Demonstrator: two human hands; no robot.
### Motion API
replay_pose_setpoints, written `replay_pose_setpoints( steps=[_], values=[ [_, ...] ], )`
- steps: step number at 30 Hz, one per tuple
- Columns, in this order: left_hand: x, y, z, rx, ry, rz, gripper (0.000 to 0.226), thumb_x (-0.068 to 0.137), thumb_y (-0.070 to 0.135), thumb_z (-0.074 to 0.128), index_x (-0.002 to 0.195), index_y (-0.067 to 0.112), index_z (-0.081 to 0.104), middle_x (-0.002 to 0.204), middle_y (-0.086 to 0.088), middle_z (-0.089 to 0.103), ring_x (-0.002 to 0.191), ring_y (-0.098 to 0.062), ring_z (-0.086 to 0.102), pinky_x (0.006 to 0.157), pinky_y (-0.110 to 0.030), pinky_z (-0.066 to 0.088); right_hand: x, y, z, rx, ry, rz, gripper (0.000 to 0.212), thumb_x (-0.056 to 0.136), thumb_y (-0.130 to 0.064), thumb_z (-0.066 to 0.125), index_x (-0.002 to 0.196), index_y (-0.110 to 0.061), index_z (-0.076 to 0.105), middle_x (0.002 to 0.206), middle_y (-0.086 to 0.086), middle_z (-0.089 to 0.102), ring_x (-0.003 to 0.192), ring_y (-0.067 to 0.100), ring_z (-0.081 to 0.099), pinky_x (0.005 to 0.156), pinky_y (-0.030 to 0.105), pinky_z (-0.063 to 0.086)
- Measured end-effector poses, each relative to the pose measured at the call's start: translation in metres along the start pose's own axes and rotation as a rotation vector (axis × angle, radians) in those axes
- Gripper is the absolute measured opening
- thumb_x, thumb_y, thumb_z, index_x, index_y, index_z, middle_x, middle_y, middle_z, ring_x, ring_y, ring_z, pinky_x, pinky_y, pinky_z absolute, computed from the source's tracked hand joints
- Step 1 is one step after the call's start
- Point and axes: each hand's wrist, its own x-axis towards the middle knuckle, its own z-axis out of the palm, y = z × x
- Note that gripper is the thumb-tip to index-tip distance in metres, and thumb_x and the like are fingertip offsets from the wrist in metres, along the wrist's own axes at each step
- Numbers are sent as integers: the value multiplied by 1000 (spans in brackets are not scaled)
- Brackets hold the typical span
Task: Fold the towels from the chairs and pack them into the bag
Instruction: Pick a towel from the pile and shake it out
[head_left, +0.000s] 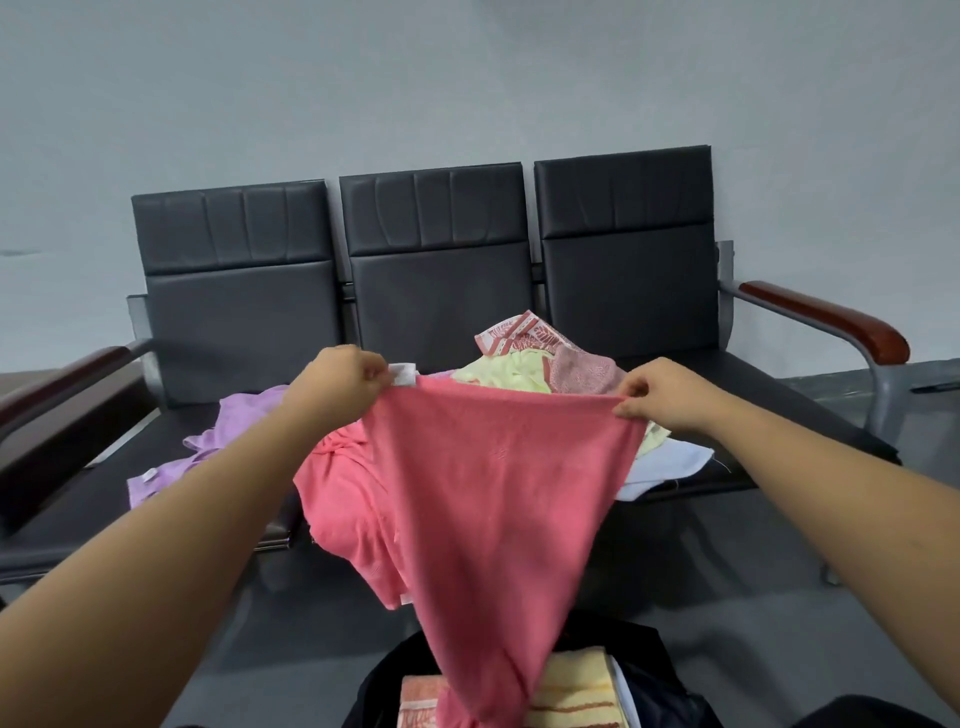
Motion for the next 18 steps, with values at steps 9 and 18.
replay_pose_setpoints(
  steps=[9, 18],
  values=[
    [-6, 7, -10, -636, -151, -62, 22, 95, 2, 55, 103, 22, 53, 71, -12, 62, 59, -24, 60, 67, -35, 54, 5, -18, -1, 347, 437, 39, 3, 88, -17, 77, 88, -17, 80, 80, -3, 72, 75, 14, 64, 70, 33, 51],
    [-15, 52, -31, -926, -494, 169, 20, 95, -5, 60, 115, -2, 62, 107, -12, 76, 100, -19, 74, 92, -27, 58, -4, -88, 1, 873, 102, 48, 26, 87, 13, 67, 108, -1, 63, 86, 24, 69, 68, 26, 70, 75, 36, 63]
  ],
)
